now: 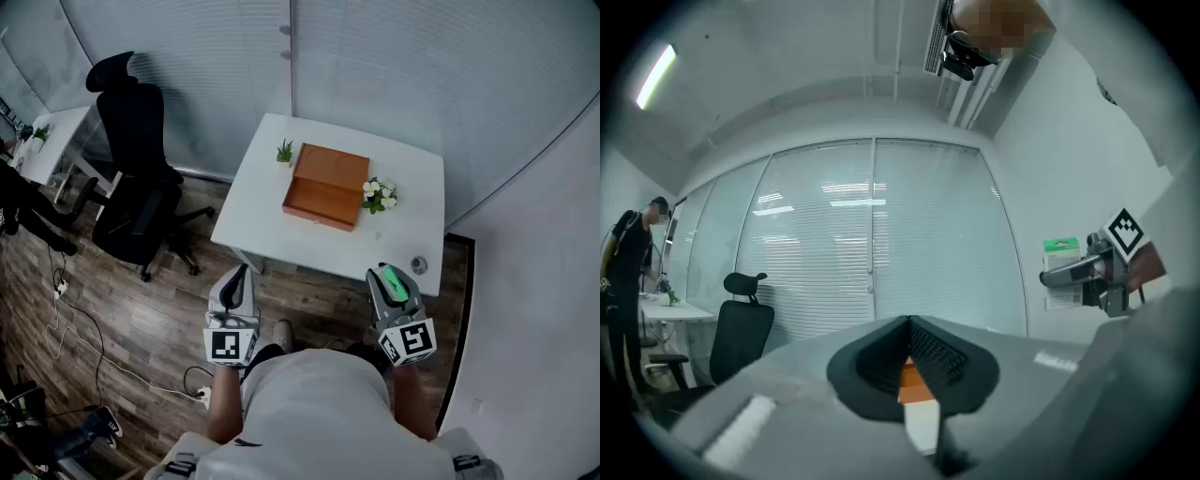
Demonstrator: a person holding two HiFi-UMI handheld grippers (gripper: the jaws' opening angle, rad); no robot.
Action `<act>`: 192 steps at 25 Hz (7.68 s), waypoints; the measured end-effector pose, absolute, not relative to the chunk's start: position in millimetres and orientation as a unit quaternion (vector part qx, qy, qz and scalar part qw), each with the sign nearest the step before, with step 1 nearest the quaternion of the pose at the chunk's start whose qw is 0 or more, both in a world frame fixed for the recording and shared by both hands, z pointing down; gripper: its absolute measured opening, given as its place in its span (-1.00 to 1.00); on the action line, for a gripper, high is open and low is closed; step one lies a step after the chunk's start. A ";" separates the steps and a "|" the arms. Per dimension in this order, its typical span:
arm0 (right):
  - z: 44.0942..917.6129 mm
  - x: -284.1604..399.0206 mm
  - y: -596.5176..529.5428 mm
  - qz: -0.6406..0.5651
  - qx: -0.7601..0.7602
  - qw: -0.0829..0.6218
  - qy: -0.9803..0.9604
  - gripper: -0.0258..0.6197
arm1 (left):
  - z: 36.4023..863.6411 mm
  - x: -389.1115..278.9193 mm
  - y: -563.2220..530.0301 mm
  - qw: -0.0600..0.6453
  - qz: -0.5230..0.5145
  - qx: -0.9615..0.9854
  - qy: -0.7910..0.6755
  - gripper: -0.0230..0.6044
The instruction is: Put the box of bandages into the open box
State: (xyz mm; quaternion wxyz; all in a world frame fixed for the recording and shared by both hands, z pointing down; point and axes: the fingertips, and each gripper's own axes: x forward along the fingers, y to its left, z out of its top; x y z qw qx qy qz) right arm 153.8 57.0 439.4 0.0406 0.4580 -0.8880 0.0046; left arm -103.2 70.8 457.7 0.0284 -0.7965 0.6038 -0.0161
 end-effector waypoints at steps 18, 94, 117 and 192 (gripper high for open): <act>437.0 153.4 57.0 0.010 0.464 0.032 -0.885 -0.62 | 457.7 -107.9 73.8 0.034 -0.016 -0.799 0.600 -0.91; 655.2 100.9 -236.8 -0.268 0.396 0.568 -0.670 -0.63 | 481.5 -197.5 -134.3 0.014 -0.043 -0.771 0.635 -0.91; 685.5 92.7 -214.6 -0.183 0.298 0.619 -0.703 -0.08 | 487.8 -196.6 -131.7 0.007 -0.035 -0.774 0.632 -0.91; 452.6 128.7 -133.1 -0.001 0.545 0.070 -0.836 -0.92 | 471.5 -211.3 -99.1 0.005 -0.019 -0.786 0.617 -0.91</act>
